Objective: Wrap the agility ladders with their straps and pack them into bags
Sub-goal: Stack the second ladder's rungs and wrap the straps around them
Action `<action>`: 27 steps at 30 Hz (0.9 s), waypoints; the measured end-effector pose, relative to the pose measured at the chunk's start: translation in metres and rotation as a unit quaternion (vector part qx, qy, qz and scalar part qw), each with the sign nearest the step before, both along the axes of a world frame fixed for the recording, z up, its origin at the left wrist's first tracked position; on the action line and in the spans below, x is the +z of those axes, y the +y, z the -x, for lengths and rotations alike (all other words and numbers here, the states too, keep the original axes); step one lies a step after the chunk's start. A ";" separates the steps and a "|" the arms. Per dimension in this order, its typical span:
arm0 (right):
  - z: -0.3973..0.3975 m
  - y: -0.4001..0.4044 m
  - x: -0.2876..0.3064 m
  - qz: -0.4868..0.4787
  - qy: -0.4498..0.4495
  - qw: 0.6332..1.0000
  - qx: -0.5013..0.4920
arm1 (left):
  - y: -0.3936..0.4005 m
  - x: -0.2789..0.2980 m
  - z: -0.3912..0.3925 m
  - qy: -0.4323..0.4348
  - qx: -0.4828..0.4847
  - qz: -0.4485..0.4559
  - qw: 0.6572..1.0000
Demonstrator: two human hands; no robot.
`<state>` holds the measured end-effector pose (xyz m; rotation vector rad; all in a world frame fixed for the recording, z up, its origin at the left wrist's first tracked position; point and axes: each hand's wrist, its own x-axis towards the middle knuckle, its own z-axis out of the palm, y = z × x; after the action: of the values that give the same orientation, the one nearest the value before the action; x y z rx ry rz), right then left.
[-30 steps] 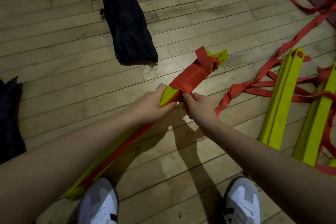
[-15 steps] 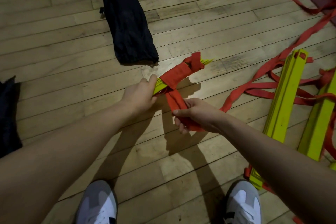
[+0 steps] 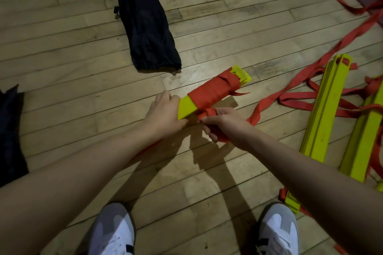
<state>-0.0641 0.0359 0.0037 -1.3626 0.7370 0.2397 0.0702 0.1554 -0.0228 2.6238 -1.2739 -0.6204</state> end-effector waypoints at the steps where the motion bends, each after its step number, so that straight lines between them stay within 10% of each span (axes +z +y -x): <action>1: 0.002 0.002 0.001 0.004 -0.002 1.000 0.009 | 0.003 0.001 -0.001 -0.029 -0.012 0.016 0.999; 19: -0.001 -0.006 0.023 -0.119 0.033 0.990 0.074 | -0.019 0.002 -0.017 -0.083 0.061 0.002 0.995; 27: -0.003 -0.007 0.019 -0.040 -0.037 0.998 0.011 | -0.010 -0.008 -0.013 -0.022 -0.090 -0.019 0.995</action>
<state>-0.0615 0.0284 0.0228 -1.2977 0.6455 0.2320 0.0834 0.1456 -0.0304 2.5854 -1.5401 -0.6224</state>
